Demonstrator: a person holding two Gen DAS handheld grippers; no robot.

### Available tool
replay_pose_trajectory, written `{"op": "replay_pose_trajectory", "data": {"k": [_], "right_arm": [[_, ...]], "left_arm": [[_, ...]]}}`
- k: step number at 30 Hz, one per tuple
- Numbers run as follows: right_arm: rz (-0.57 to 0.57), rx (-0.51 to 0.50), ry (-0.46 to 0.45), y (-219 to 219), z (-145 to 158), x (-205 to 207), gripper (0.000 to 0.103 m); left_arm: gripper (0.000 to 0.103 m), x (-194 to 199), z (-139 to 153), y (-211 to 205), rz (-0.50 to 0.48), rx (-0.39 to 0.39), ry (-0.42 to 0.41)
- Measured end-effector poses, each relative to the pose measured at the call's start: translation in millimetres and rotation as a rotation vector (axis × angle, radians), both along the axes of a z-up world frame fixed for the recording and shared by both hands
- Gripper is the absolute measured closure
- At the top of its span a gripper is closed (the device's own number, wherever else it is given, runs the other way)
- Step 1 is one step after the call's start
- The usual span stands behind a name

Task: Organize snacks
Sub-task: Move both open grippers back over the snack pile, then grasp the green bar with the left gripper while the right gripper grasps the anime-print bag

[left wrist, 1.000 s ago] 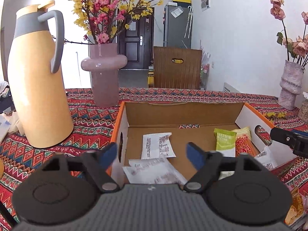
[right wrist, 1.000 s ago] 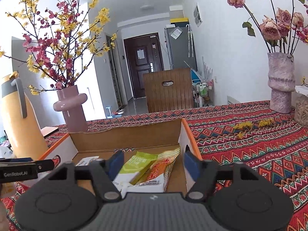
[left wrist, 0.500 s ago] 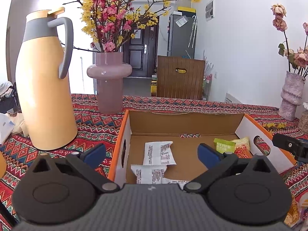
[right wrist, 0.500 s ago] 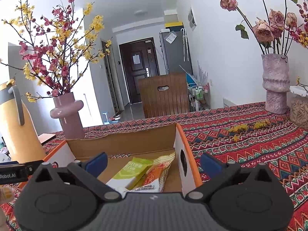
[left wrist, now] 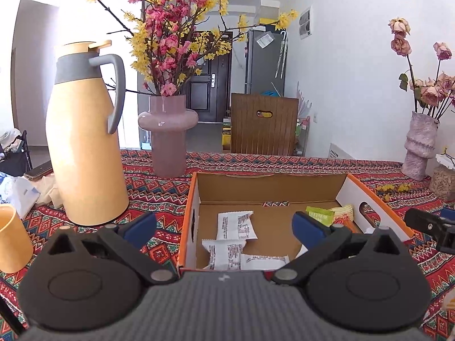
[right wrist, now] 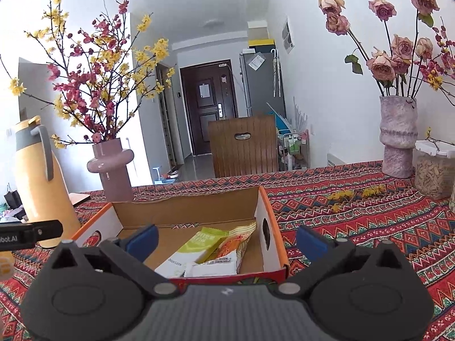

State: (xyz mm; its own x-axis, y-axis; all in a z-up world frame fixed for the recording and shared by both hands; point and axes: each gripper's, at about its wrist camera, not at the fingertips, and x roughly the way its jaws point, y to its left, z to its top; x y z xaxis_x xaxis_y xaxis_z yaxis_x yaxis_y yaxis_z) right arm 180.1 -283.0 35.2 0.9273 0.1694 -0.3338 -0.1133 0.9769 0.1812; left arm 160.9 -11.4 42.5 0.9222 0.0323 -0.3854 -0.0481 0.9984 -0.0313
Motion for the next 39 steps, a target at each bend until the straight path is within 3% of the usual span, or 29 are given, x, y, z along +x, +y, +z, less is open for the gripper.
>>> {"op": "replay_pose_trajectory", "data": {"k": [11,19,31,39], "right_arm": [[0.016,0.005,-0.004,-2.1,2.7,-49.1,0.0],[0.031,0.022,-0.001,-4.2,-8.9,-74.0,0.0],[0.029,0.028,0.066,-7.0,-38.8,-100.1,0.0],[0.039,0.006,0.085,-5.8,-50.6,-120.2,0.0]], "left_arm": [[0.0,-41.1,-0.6,4.7,0.001,-0.011,0.03],[0.0,-55.5,-14.6,1.2,-0.019,-0.022,0.116],[0.0,-79.9,-44.9,-19.3,-0.049,-0.034,0.313],[0.0,-92.8,-59.6,-38.7,-0.058,-0.03,0.383]]}}
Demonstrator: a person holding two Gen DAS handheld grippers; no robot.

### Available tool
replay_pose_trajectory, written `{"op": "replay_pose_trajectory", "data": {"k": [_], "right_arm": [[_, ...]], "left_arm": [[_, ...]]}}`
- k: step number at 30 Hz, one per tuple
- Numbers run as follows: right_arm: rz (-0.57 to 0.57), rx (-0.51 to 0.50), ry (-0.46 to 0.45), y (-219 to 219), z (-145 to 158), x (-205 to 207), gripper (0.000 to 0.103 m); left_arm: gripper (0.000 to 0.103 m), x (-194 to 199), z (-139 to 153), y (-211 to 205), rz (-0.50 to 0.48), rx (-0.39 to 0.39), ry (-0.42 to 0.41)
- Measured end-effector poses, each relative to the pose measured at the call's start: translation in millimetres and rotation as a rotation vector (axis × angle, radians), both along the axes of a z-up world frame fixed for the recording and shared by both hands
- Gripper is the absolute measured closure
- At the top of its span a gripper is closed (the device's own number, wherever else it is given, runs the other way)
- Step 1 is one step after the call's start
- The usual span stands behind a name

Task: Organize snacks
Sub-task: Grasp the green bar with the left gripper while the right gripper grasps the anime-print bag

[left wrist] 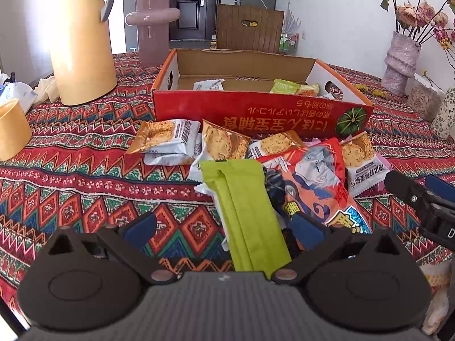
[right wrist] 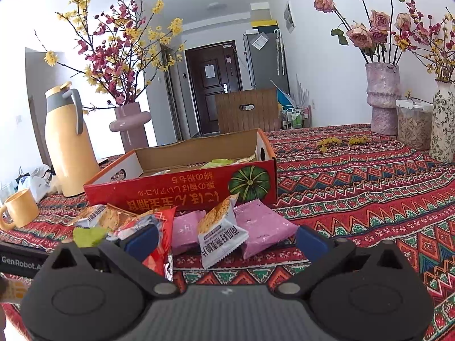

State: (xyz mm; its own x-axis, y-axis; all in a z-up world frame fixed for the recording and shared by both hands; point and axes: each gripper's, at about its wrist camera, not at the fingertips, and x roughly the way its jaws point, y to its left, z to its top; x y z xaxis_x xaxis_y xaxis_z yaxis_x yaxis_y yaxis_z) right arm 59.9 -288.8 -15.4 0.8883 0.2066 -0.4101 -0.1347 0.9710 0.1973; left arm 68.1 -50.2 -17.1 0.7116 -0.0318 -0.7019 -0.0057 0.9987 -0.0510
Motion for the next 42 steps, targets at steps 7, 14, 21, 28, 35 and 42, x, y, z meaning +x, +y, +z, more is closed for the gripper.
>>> {"op": "replay_pose_trajectory", "data": {"k": [7,14,21,28,35,42], "right_arm": [[0.007,-0.005,0.008,-4.2,-4.8,-11.1,0.0],[0.011,-0.011,0.017,-2.3,-6.6,-17.6,0.0],[0.011,-0.019,0.025,0.1,-7.1,-24.7,0.0],[0.026,-0.031,0.036,8.1,-6.0,-27.6,0.0],[0.057,-0.043,0.075,25.1,-6.1,-23.4,0.0],[0.11,-0.082,0.097,57.5,-4.0,-17.9,0.0]], "left_arm": [[0.006,-3.9,-5.4,-7.4,-0.003,0.004,0.018],[0.031,-6.7,-8.0,-9.8,-0.023,-0.009,0.046],[0.063,-13.3,-6.8,-6.9,-0.048,-0.042,0.048],[0.064,-21.9,0.5,1.1,-0.049,-0.052,0.015],[0.064,-28.6,11.2,15.9,-0.029,-0.062,-0.03],[0.064,-32.3,16.4,30.7,-0.009,-0.063,-0.058]]}}
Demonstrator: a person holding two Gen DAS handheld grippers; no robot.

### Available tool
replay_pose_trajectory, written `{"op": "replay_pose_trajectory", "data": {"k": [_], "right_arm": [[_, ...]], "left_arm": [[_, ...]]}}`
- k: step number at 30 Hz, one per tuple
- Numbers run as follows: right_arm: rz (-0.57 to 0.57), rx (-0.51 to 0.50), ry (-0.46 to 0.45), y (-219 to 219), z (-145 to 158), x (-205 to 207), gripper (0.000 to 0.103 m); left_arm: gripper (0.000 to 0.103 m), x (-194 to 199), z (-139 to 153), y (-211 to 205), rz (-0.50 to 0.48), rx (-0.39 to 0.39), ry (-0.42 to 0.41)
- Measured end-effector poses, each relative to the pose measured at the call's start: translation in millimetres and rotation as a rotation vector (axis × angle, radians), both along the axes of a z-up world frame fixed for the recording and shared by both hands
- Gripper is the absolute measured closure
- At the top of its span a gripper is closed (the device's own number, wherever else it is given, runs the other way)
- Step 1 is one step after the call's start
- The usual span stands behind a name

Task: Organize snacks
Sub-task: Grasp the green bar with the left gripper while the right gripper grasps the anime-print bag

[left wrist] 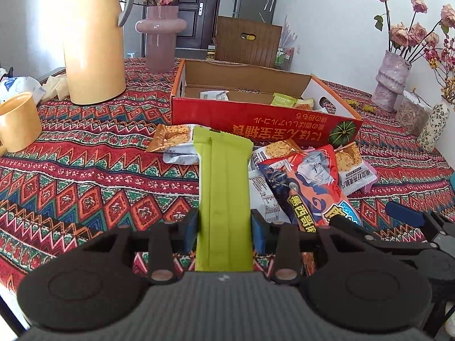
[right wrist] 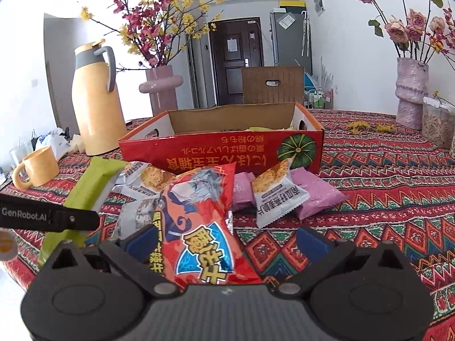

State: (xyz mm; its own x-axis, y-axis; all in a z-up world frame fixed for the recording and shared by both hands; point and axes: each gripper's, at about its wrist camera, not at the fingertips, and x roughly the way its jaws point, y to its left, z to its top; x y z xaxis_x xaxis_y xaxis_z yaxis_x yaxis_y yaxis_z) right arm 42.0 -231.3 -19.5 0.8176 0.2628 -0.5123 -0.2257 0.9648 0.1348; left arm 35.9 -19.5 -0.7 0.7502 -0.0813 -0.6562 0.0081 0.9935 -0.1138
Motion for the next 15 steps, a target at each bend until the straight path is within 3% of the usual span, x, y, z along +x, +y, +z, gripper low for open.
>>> {"op": "replay_pose_trajectory", "data": {"k": [10,13,15], "right_arm": [[-0.005,-0.091,0.018,33.9,-6.5,16.0,0.0],[0.0,-0.102,0.027,38.3,-9.0,19.7,0.003],[0.002,-0.113,0.031,41.5,-10.2,21.3,0.01]], "left_arm": [[0.064,-2.0,0.8,10.5,-0.011,-0.007,-0.025],[0.064,-0.8,-0.4,13.0,-0.011,-0.012,-0.025],[0.064,0.1,-1.5,14.2,-0.009,-0.016,-0.023]]}}
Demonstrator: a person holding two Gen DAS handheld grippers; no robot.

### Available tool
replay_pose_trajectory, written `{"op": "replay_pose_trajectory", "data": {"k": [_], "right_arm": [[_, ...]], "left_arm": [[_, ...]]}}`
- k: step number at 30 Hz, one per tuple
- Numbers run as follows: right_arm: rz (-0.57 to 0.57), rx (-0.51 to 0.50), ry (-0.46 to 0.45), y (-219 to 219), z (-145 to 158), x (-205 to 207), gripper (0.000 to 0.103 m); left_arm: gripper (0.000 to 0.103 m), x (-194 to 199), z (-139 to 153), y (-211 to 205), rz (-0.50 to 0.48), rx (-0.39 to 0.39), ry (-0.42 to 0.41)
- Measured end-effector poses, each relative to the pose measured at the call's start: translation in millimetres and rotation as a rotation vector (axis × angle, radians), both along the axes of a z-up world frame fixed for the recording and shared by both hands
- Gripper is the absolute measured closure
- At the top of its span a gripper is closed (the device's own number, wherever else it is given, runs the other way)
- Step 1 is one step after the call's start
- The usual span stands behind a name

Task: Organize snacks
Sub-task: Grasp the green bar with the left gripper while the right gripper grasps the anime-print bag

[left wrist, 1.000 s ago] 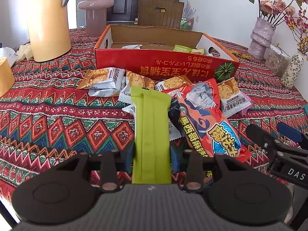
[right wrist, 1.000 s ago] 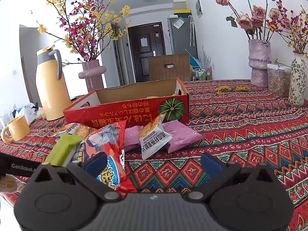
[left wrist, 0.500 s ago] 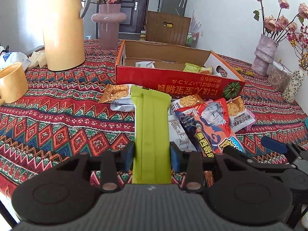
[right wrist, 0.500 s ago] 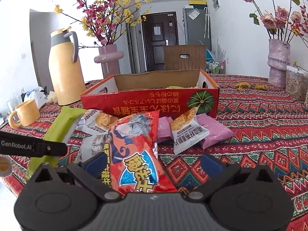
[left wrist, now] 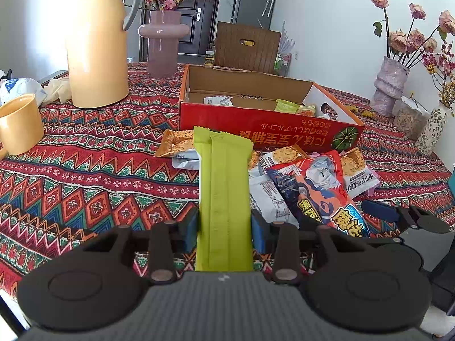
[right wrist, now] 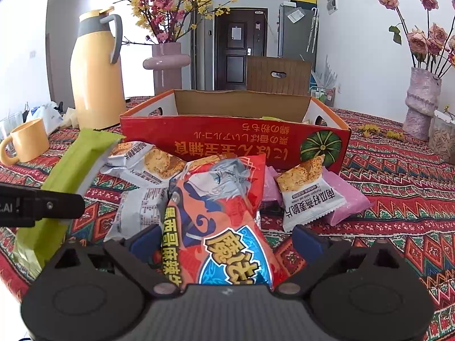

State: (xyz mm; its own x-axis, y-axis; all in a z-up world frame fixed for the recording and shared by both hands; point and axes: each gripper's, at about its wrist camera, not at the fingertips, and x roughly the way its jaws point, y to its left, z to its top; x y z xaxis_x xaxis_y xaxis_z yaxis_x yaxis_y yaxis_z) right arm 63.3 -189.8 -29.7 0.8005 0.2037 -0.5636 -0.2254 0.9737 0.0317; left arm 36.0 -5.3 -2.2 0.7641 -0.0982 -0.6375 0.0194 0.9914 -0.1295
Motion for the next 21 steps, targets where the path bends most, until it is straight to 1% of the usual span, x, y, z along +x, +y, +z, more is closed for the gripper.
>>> {"op": "replay_pose_trajectory", "data": {"k": [2,5,8,21], "right_arm": [[0.005,-0.006,0.01,2.5,-1.6,2.1,0.015],[0.014,-0.014,0.023,5.0,-4.4,3.3,0.034],[0.017,0.0,0.014,1.9,-2.9,1.5,0.041],[0.008,0.032,-0.041,-11.7,9.4,-10.5,0.041]], "left_arm": [[0.064,0.6,-0.8,0.7,-0.002,-0.003,0.002],[0.064,0.9,-1.6,2.2,-0.004,-0.006,0.001],[0.064,1.1,-1.3,3.6,-0.003,-0.008,0.0],[0.064,4.4,1.8,3.3,-0.001,-0.011,-0.01]]}}
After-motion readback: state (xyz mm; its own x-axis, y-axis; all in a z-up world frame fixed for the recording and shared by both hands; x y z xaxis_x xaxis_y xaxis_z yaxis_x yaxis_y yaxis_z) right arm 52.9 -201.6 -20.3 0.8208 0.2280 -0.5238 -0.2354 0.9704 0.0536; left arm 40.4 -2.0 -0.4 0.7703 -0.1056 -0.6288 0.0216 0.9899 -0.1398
